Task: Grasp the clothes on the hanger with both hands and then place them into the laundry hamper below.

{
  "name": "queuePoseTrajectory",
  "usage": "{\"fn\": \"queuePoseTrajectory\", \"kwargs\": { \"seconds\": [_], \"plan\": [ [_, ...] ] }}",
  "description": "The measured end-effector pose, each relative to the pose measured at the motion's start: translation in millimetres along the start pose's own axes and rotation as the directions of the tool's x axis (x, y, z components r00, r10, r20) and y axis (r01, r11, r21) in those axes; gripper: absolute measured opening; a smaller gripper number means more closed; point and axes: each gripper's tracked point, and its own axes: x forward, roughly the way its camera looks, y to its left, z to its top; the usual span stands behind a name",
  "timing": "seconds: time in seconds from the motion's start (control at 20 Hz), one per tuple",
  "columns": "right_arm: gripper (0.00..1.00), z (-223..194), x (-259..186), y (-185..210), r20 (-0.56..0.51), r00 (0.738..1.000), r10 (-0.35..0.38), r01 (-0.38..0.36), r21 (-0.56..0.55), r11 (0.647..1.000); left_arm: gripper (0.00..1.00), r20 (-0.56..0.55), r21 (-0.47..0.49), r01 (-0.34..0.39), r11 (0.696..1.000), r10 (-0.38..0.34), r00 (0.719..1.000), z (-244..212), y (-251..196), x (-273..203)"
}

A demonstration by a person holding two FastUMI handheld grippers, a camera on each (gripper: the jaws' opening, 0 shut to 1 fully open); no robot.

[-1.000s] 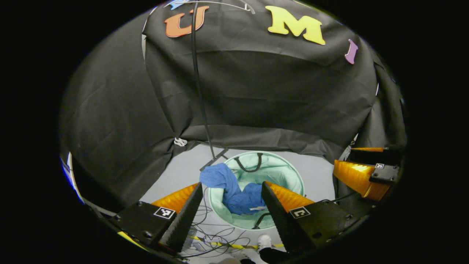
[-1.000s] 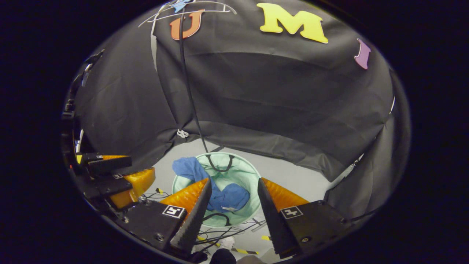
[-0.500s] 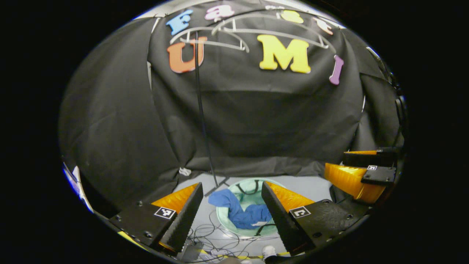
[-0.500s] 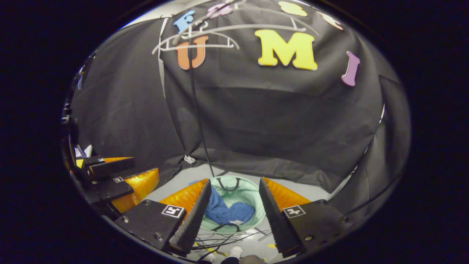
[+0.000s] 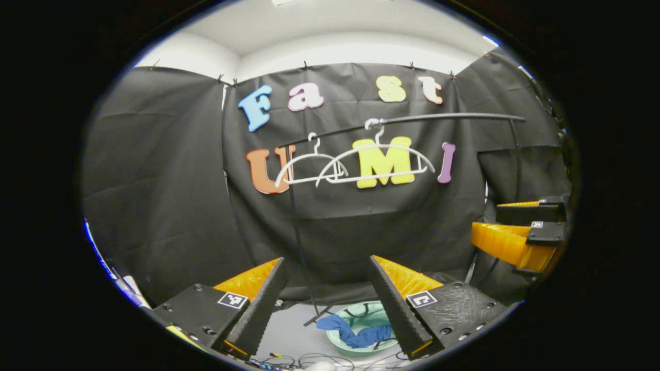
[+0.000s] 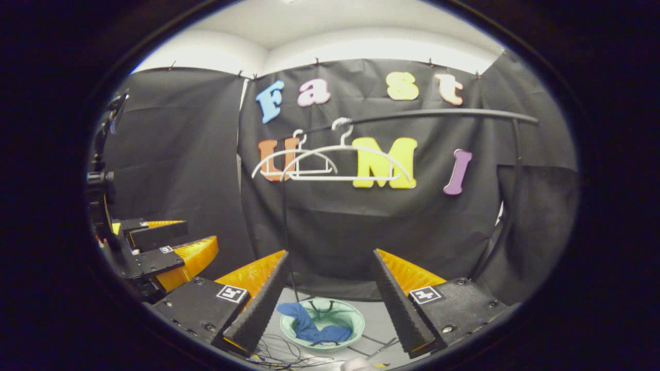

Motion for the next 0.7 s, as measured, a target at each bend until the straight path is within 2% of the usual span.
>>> {"fn": "queuePoseTrajectory", "kwargs": {
  "seconds": [0.2, 0.3, 0.45, 0.55, 0.65, 0.7],
  "plan": [
    [1.00, 33.9, -41.1, -11.2, 0.085, 0.995, -0.043, 0.039, 0.043, 0.998, 0.94, 0.043, -0.033, 0.012, 0.999, -0.011, 0.999, 35.0, 12.4, -43.5],
    [1.00, 47.5, -56.4, -21.5, 0.118, 0.992, -0.055, 0.047, 0.067, 0.997, 0.95, 0.068, -0.017, -0.042, 0.999, 0.043, 0.997, 53.4, 27.4, -61.1],
    [0.99, 59.5, -81.5, -39.1, 0.158, 0.984, -0.087, 0.077, 0.070, 0.995, 0.97, 0.123, -0.010, -0.079, 0.997, 0.079, 0.989, 81.6, 33.4, -79.6],
    [1.00, 63.6, -94.2, -52.9, 0.183, 0.976, -0.119, 0.108, 0.072, 0.992, 0.98, 0.134, -0.014, -0.091, 0.996, 0.092, 0.987, 83.5, 38.5, -91.8],
    [0.96, 57.9, -104.1, -68.5, 0.188, 0.969, -0.159, 0.147, 0.078, 0.986, 0.99, 0.133, -0.019, -0.145, 0.989, 0.146, 0.980, 76.3, 54.8, -102.6],
    [0.99, 52.9, -105.8, -69.5, 0.187, 0.969, -0.159, 0.147, 0.077, 0.986, 0.99, 0.131, -0.027, -0.163, 0.986, 0.165, 0.978, 71.6, 59.6, -106.0]
  ]
}}
